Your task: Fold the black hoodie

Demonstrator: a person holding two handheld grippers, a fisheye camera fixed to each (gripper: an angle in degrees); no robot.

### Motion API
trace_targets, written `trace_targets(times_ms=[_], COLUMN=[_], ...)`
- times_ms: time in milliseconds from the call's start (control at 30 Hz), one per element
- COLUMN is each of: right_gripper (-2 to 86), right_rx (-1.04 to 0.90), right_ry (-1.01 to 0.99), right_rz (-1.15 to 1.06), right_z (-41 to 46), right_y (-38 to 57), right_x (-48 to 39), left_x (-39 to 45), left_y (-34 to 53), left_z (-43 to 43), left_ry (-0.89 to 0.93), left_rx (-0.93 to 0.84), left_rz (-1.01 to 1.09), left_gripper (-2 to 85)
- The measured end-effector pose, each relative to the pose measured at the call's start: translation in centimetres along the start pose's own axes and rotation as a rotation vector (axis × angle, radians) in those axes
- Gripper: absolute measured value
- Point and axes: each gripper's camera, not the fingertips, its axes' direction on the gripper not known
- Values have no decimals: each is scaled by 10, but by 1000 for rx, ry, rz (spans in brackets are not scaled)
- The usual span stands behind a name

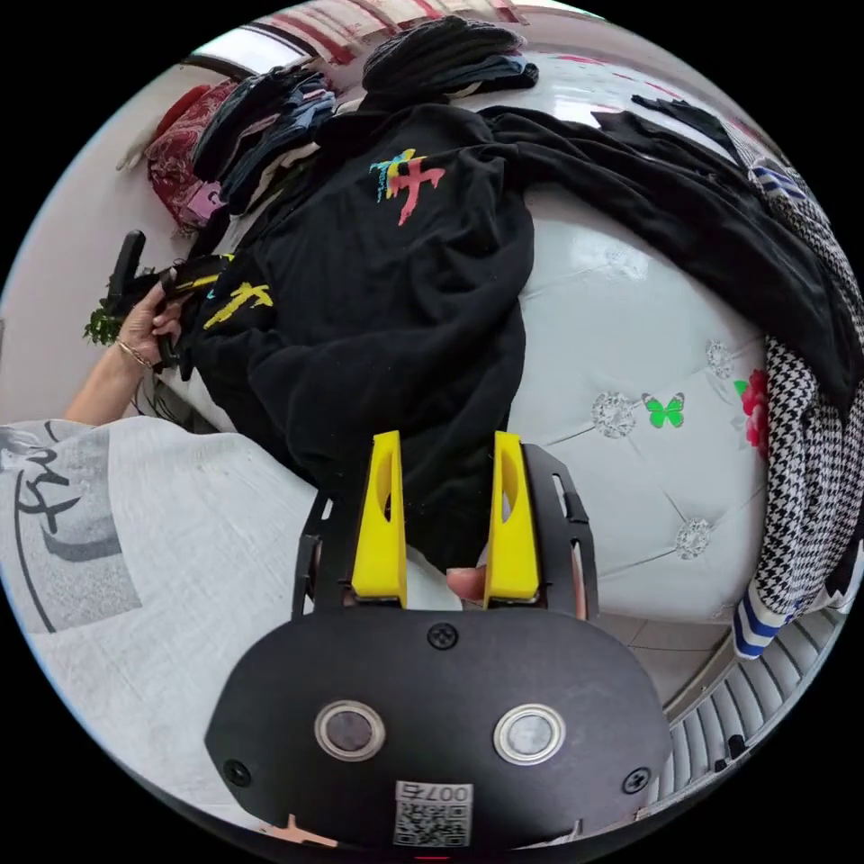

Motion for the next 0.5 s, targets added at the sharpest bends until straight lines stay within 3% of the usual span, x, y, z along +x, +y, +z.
trace_targets(times_ms=[167,300,500], right_gripper=[123,112,92], right_rx=[-9,-16,-44], right_ry=[23,-38,-26], right_rz=[-59,-43,-87], right_z=[-6,-20,-23], right_y=[2,3,3], right_x=[-2,11,11], left_x=[-61,-104,-66], left_y=[100,157,145], left_z=[-32,-20,19], left_ry=[24,49,106], left_rx=[104,56,24], left_rz=[-204,-347,-151], left_gripper=[68,59,76])
